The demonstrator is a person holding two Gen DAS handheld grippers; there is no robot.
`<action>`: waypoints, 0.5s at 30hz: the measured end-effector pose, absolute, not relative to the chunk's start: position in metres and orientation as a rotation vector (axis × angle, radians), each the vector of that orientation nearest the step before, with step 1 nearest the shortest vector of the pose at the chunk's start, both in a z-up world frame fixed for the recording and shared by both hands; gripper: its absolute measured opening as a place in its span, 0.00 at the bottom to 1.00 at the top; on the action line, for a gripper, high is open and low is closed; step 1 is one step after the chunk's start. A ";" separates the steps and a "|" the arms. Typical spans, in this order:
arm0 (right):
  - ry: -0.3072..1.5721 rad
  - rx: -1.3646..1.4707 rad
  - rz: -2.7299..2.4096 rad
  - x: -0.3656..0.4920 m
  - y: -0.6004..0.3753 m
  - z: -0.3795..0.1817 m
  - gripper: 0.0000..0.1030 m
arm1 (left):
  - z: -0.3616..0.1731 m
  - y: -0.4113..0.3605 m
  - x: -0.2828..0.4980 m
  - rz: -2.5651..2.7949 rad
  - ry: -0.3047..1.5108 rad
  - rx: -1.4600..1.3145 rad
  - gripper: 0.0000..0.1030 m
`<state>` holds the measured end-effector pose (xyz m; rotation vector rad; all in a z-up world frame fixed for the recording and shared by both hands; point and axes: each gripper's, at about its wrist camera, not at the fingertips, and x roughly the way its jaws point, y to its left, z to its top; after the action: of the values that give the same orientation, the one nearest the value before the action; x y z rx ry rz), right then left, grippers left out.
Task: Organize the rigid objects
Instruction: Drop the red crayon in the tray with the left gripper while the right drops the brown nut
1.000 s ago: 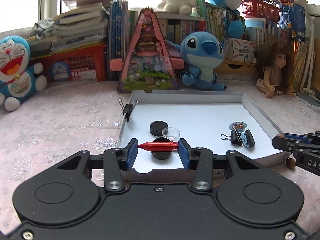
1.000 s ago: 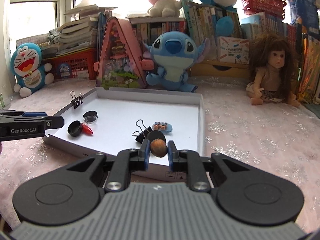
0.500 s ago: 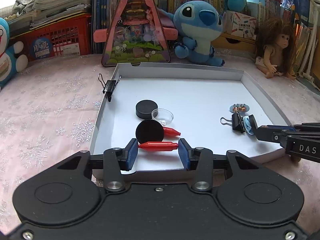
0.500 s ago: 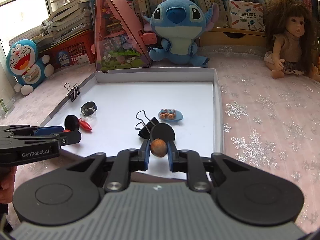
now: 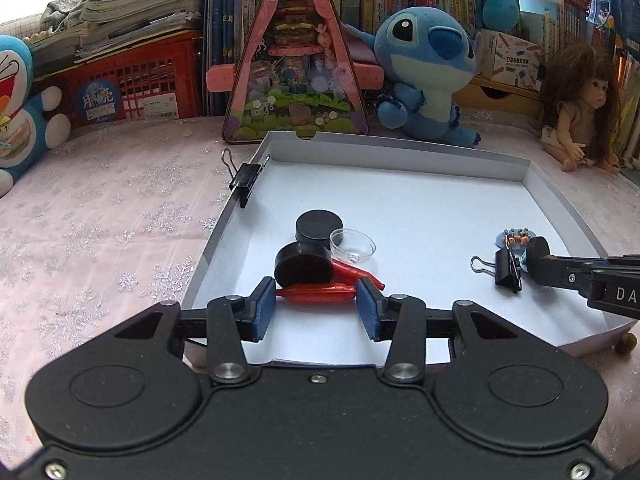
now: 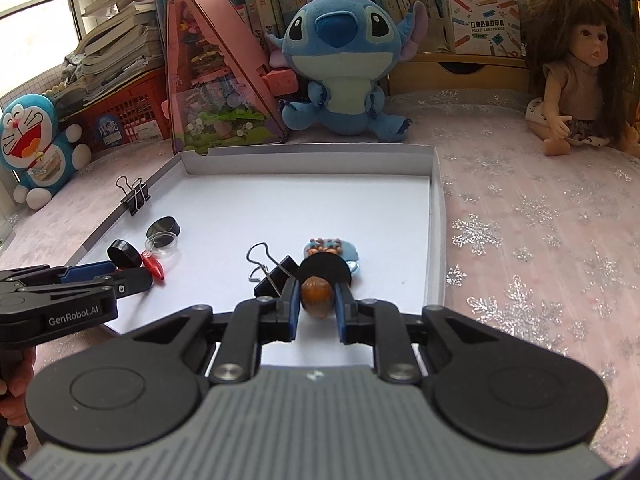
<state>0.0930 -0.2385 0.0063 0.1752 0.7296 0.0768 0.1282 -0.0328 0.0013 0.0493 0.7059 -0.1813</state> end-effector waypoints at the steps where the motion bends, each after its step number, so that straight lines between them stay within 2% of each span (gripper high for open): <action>1: 0.728 0.172 0.077 0.092 -0.238 0.007 0.22 | 0.001 -0.033 0.128 -0.182 0.703 0.050 0.41; 6: 0.709 0.168 0.073 0.087 -0.237 0.009 0.31 | 0.004 -0.033 0.123 -0.178 0.690 0.045 0.41; 7: 0.705 0.170 0.072 0.086 -0.237 0.010 0.40 | 0.005 -0.034 0.121 -0.178 0.685 0.045 0.41; 8: 0.699 0.172 0.073 0.084 -0.238 0.011 0.45 | 0.006 -0.034 0.119 -0.180 0.680 0.045 0.41; 10: 0.683 0.165 0.076 0.080 -0.237 0.015 0.45 | 0.009 -0.033 0.114 -0.184 0.669 0.046 0.43; 15: 0.630 0.123 0.081 0.065 -0.235 0.025 0.56 | 0.019 -0.033 0.096 -0.208 0.638 0.041 0.48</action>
<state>0.0646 -0.2354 0.0249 0.1230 0.6298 0.0812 0.0961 -0.0329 0.0189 0.0409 0.6378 -0.2079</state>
